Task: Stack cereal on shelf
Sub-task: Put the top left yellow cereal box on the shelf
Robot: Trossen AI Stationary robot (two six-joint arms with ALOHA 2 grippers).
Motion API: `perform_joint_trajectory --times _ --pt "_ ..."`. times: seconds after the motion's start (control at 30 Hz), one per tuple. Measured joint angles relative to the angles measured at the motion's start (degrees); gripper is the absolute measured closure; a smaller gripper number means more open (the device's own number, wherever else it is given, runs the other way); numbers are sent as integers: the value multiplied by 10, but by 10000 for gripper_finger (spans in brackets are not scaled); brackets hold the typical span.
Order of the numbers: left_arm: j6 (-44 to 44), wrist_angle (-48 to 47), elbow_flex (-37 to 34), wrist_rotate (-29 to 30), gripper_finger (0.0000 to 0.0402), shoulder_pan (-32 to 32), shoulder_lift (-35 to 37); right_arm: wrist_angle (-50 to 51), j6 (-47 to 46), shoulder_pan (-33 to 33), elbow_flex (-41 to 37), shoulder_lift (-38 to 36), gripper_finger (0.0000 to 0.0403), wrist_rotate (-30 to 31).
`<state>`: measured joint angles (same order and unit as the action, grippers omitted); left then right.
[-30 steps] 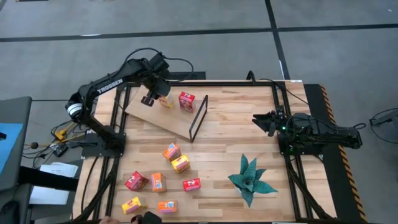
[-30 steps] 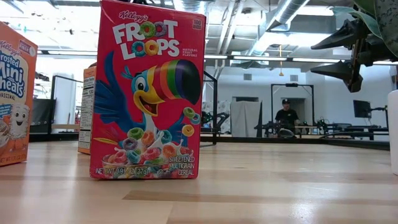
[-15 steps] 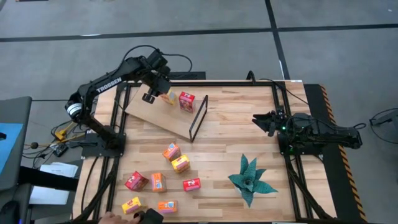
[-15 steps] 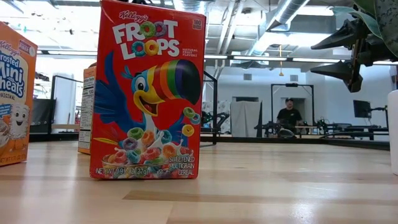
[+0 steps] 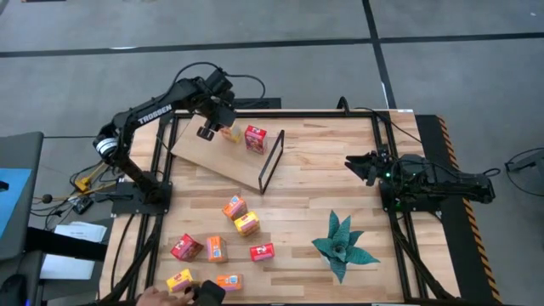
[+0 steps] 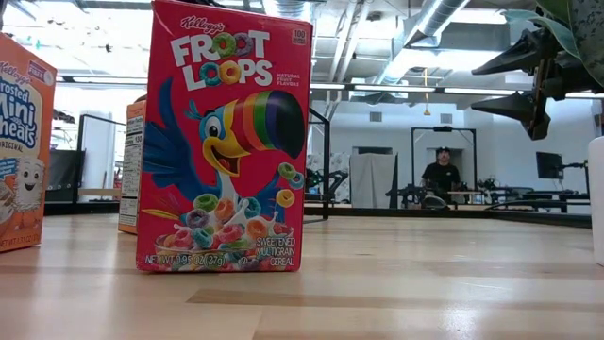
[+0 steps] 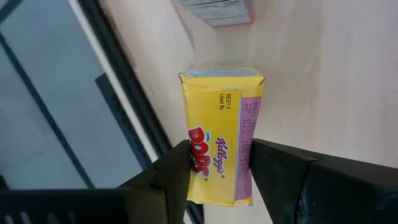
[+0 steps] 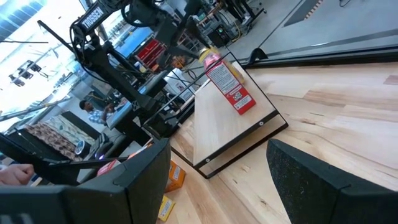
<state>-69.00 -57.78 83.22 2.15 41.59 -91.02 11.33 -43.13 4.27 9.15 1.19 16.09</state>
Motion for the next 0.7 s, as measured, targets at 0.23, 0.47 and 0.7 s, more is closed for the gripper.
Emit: perform_joint_trajectory --times 0.23,0.47,0.7 --pt "13 -3 0 -6 256 0 0 0 0 0 0 0 111 5" --pt "50 -3 0 -9 256 0 0 -1 0 0 0 0 111 5" --pt "56 -1 0 -8 226 -3 0 -6 0 0 0 0 111 5"
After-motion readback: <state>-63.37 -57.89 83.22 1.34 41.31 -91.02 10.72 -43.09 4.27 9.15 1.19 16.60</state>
